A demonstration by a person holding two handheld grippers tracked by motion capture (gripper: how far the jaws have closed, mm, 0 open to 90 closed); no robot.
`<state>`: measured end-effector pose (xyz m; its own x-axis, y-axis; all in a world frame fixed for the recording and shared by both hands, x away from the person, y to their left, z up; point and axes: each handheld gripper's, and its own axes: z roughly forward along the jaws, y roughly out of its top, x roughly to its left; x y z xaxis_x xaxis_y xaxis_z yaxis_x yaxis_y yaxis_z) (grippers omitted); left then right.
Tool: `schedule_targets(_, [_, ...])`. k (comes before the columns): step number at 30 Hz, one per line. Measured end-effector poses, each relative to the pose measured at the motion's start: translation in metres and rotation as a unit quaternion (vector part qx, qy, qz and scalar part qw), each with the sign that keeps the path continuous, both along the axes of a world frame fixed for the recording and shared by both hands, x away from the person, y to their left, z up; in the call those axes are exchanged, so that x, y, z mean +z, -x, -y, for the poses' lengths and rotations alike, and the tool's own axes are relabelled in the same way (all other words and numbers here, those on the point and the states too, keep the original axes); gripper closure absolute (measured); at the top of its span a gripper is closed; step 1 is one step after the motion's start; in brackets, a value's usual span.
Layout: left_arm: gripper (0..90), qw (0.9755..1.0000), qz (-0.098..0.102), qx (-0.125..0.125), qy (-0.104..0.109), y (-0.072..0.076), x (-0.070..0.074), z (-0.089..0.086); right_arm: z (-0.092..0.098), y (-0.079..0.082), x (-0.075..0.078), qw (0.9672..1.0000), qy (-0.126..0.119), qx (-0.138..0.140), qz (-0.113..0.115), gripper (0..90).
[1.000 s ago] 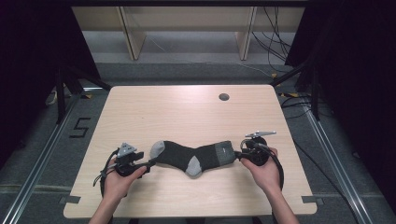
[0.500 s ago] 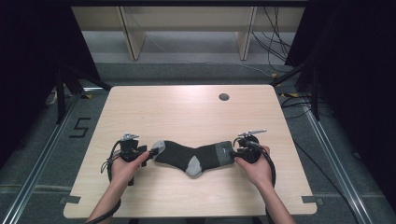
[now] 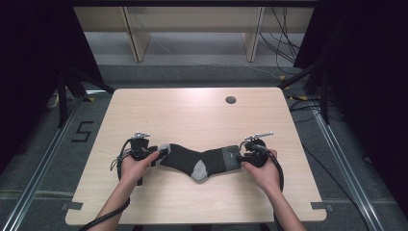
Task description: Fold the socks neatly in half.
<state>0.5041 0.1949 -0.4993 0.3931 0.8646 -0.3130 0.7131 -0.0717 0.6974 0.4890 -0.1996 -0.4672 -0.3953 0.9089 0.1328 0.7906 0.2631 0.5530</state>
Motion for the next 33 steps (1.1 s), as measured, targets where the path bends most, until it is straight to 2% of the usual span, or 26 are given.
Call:
schedule_targets(2, [46.4,1.0,0.002,-0.003,0.005,0.0,-0.004,0.001,0.0,0.001,0.0,1.0,-0.002,-0.003,-0.001,61.8])
schedule_targets(3, [46.5,1.0,-0.001,-0.005,0.005,-0.001,-0.004,-0.001,0.0,-0.001,-0.001,1.0,0.006,-0.007,-0.002,61.8])
schedule_targets(4, [47.0,1.0,-0.001,-0.007,0.004,-0.001,-0.004,-0.001,0.0,-0.001,-0.001,0.9999,-0.011,0.001,-0.006,61.8])
schedule_targets(5, [48.0,1.0,-0.001,-0.007,0.004,-0.001,-0.004,-0.001,0.0,-0.001,-0.001,0.9999,-0.011,0.001,-0.006,61.8])
schedule_targets(6, [48.0,0.9999,0.003,0.0,0.017,-0.001,-0.005,0.0,0.0,-0.001,-0.001,0.9996,-0.024,0.005,-0.011,61.8])
schedule_targets(7, [50.2,0.9999,0.0,-0.009,0.012,-0.001,-0.005,-0.002,0.0,-0.001,-0.002,0.9996,-0.025,0.007,-0.009,61.8])
schedule_targets(10, [59.6,0.9993,0.014,-0.013,0.033,-0.002,-0.01,-0.004,0.0,-0.001,-0.002,0.9996,-0.025,0.004,-0.012,61.6])
schedule_targets(12, [62.6,0.999,0.016,-0.018,0.037,-0.001,-0.01,-0.005,0.0,-0.001,-0.003,0.9996,-0.024,0.001,-0.011,61.5])
schedule_targets(14, [67.4,0.9989,0.021,-0.024,0.035,-0.001,-0.011,-0.005,0.0,0.0,-0.003,0.9996,-0.026,-0.001,-0.014,61.5])
schedule_targets(15, [68.5,0.9988,0.025,-0.03,0.03,-0.001,-0.01,-0.005,0.001,-0.001,-0.003,0.9997,-0.023,0.006,-0.01,61.5])
schedule_targets(19, [70.7,0.999,0.02,-0.03,0.027,-0.001,-0.008,-0.004,0.0,-0.001,-0.004,0.9995,-0.029,0.007,-0.009,61.5])
schedule_targets(20, [71.3,0.999,0.02,-0.037,0.01,0.001,-0.005,-0.004,0.0,-0.001,-0.004,0.9995,-0.029,0.007,-0.009,61.5])
schedule_targets(23, [71.7,0.9991,0.026,-0.032,0.013,0.002,-0.003,-0.001,-0.001,-0.001,-0.003,0.9995,-0.029,0.007,-0.012,61.6])
schedule_targets(25, [72.0,0.9986,0.031,-0.043,0.001,0.004,0.001,-0.003,-0.001,-0.001,-0.003,0.9996,-0.023,0.008,-0.012,61.5])
schedule_targets(26, [72.0,0.9986,0.036,-0.038,0.009,0.005,0.002,-0.002,-0.001,-0.001,-0.003,0.9996,-0.023,0.008,-0.012,61.5])
schedule_targets(27, [72.1,0.9983,0.044,-0.035,0.013,0.006,0.008,-0.001,-0.002,-0.001,-0.003,0.9999,-0.011,0.001,-0.007,61.6])
schedule_targets(30, [72.1,0.9981,0.048,-0.033,0.017,0.008,0.016,0.0,-0.003,-0.002,-0.003,0.9997,-0.021,0.005,-0.008,61.8])
schedule_targets(32, [72.0,0.9978,0.056,-0.032,0.017,0.01,0.024,0.001,-0.005,-0.001,-0.002,0.9997,-0.022,0.004,-0.013,62.0])
schedule_targets(33, [71.9,0.9978,0.057,-0.029,0.018,0.012,0.033,0.002,-0.005,-0.002,-0.002,0.9998,-0.018,0.006,-0.009,62.1])
